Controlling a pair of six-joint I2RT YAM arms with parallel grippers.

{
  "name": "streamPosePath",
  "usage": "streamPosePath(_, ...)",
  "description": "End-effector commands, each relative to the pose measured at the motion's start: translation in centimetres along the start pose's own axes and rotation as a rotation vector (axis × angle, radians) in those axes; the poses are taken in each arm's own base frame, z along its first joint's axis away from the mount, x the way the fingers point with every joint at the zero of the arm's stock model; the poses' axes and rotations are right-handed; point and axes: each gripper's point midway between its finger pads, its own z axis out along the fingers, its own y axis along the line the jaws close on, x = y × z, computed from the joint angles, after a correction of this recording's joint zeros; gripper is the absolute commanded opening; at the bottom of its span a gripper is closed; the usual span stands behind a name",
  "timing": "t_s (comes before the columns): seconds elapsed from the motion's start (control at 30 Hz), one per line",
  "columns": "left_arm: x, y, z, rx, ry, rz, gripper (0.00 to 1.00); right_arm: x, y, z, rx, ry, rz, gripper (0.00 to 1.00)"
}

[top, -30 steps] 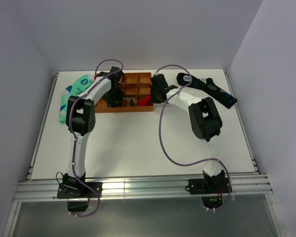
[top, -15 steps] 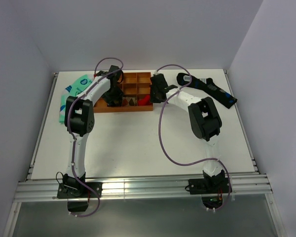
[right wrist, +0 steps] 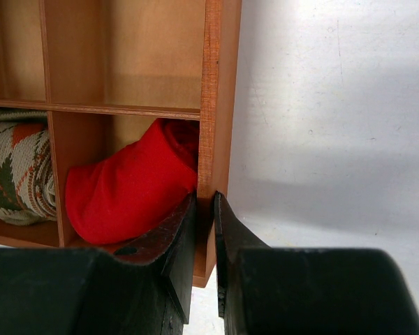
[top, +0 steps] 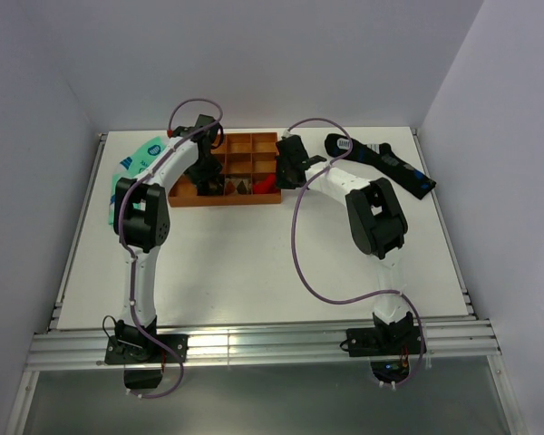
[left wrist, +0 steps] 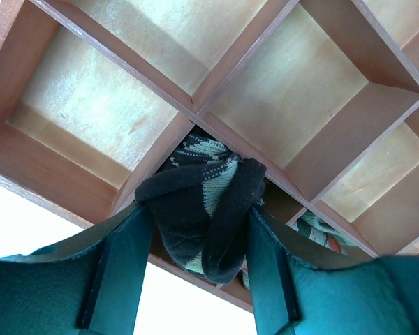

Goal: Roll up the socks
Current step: Place the sock in the storage box.

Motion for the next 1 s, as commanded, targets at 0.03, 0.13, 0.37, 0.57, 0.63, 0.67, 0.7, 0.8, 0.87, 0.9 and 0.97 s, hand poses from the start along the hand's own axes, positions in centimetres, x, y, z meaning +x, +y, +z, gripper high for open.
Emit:
streamPosePath(0.03,-2.1,0.2,-2.2,0.023,-0.058,-0.013,0.56,1.0,0.0,1.5,-0.002,0.029,-0.03,0.0)
streamPosePath(0.13,-1.5,0.3,-1.7,0.025,-0.039,-0.011,0.53,1.0,0.0,1.5,-0.003,0.031,-0.032,0.0)
streamPosePath(0.37,0.4,0.6,-0.4,0.017,0.008,-0.025,0.31,1.2,0.0,1.8,-0.005,0.037,-0.033,0.0)
streamPosePath(0.57,2.0,1.3,0.4,0.002,0.038,-0.05,0.3,1.3,0.1,2.0,-0.007,0.039,-0.035,0.0)
streamPosePath(0.63,2.4,1.1,0.6,0.018,0.048,-0.062,0.29,1.4,0.1,2.0,-0.007,0.041,-0.036,0.0)
streamPosePath(0.67,2.8,1.4,0.8,0.011,0.056,-0.07,0.29,1.5,0.0,2.2,-0.005,0.044,-0.034,0.0)
streamPosePath(0.7,2.9,1.4,0.9,0.01,0.058,-0.068,0.29,1.6,0.1,2.2,-0.005,0.045,-0.037,0.0)
streamPosePath(0.8,3.4,1.7,1.0,0.015,0.07,-0.08,0.26,1.6,0.1,2.3,-0.007,0.046,-0.035,0.0)
streamPosePath(0.87,4.1,2.0,1.3,0.025,0.087,-0.097,0.22,1.6,0.1,2.3,-0.005,0.047,-0.037,0.0)
streamPosePath(0.9,4.4,2.1,1.4,0.024,0.094,-0.103,0.19,1.6,0.1,2.3,-0.005,0.047,-0.037,0.0)
streamPosePath(0.97,4.9,2.3,1.8,0.025,0.108,-0.128,0.15,1.8,0.1,2.4,-0.006,0.051,-0.035,0.0)
